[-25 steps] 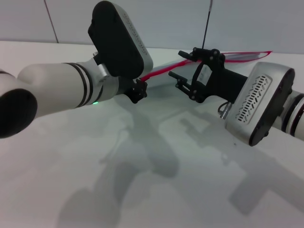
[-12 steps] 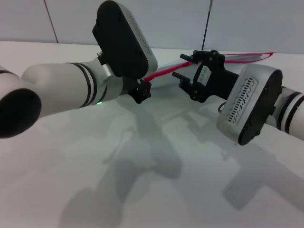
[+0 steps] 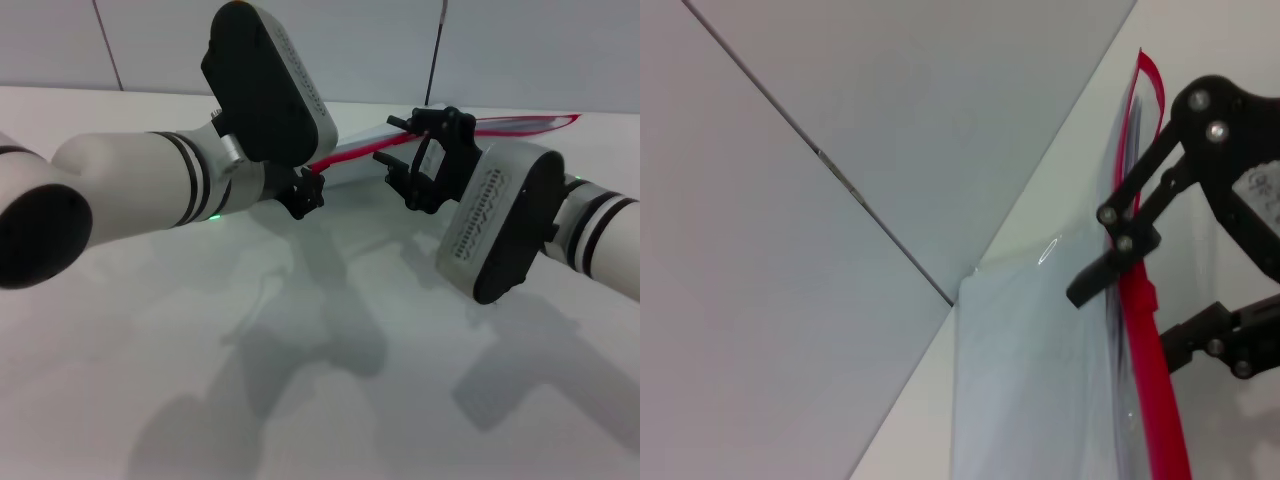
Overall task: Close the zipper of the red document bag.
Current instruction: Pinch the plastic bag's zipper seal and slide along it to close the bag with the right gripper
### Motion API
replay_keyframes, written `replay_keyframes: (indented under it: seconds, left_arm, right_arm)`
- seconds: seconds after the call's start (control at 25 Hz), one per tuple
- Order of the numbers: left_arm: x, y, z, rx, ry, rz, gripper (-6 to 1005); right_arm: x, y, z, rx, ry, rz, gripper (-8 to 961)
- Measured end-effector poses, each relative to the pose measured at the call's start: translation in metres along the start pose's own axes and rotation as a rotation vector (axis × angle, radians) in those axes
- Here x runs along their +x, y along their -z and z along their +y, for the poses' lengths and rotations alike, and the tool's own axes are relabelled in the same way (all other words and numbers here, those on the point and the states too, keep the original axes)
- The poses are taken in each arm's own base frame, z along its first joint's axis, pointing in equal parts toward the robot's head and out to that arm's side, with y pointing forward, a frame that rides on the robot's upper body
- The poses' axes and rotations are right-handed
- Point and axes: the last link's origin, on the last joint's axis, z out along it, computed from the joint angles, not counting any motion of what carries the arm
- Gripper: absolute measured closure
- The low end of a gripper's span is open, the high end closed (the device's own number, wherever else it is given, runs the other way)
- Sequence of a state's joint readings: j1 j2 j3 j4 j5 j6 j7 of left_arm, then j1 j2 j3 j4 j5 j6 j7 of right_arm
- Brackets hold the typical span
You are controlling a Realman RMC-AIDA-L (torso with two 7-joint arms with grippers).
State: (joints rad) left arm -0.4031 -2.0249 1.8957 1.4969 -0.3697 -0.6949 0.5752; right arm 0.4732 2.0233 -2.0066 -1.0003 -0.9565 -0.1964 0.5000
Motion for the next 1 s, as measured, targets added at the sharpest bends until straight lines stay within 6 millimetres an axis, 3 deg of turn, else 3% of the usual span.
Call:
replay_keyframes:
  seconds: [0.48, 1.0]
  left_arm:
    - [-0.002, 0.0, -0.001, 0.003, 0.004, -0.004, 928]
    - [-0.002, 0.0, -0.002, 0.004, 0.001, -0.003, 921]
  right_arm:
    - [-0.017, 0.0, 0.001, 0.041, 0.101, 0.023, 671]
    - [-0.018, 0.001, 0.004, 0.053, 0.142, 0.054, 678]
